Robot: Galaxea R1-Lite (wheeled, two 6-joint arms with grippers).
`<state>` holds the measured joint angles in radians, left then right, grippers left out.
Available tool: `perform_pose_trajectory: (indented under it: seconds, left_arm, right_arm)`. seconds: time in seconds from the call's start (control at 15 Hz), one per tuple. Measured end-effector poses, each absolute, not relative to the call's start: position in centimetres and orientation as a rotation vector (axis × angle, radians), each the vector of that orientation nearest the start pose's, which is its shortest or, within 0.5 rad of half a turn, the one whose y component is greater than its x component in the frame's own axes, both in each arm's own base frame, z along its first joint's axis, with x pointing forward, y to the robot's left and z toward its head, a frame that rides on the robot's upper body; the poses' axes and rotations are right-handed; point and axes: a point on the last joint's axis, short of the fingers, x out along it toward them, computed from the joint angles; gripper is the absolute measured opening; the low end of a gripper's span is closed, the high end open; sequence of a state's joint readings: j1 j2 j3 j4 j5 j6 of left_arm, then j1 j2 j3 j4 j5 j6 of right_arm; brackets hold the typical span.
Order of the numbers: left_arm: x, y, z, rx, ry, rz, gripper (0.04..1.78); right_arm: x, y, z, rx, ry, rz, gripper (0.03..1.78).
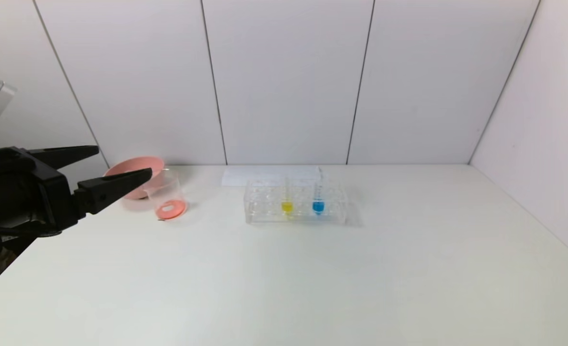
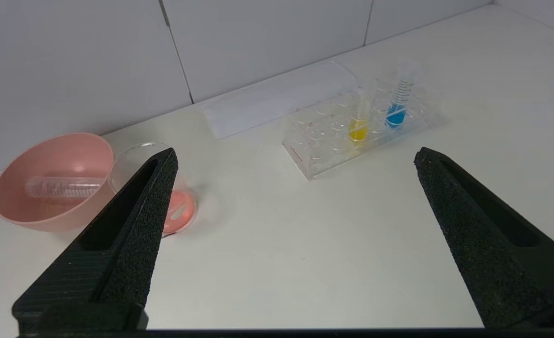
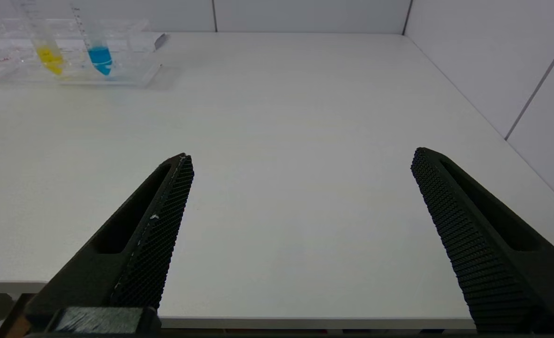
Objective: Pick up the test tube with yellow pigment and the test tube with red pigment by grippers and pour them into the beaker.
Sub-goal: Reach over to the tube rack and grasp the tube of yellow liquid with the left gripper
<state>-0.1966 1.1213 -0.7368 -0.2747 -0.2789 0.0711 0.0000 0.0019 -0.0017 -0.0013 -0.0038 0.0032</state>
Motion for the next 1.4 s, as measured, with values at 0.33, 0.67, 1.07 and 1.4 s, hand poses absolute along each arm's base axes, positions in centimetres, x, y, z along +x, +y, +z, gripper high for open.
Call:
perform_pose_trajectory:
  seconds: [0.33, 0.67, 1.07, 1.4]
  left_arm:
    - [17.1, -5.3, 25.3, 0.037, 0.154, -0.545, 1.76]
    - [20.6, -7.2, 24.4, -0.013, 0.116, -0.580, 1.76]
    - [25.2, -12.1, 22.0, -0.056, 0.106, -0.556, 1.76]
    - [26.4, -15.7, 19.6, -0.068, 0.147, -0.563, 1.76]
  right_arm:
    - [-2.3, 0.0, 7.6, 0.003, -0.001, -0.004, 1.70]
    - [-2.3, 0.0, 7.6, 0.003, -0.001, -0.003, 1.70]
    - [-2.3, 0.0, 7.6, 0.003, -0.001, -0.003, 1.70]
    - [-2.3, 0.0, 7.6, 0.003, -0.001, -0.004, 1.70]
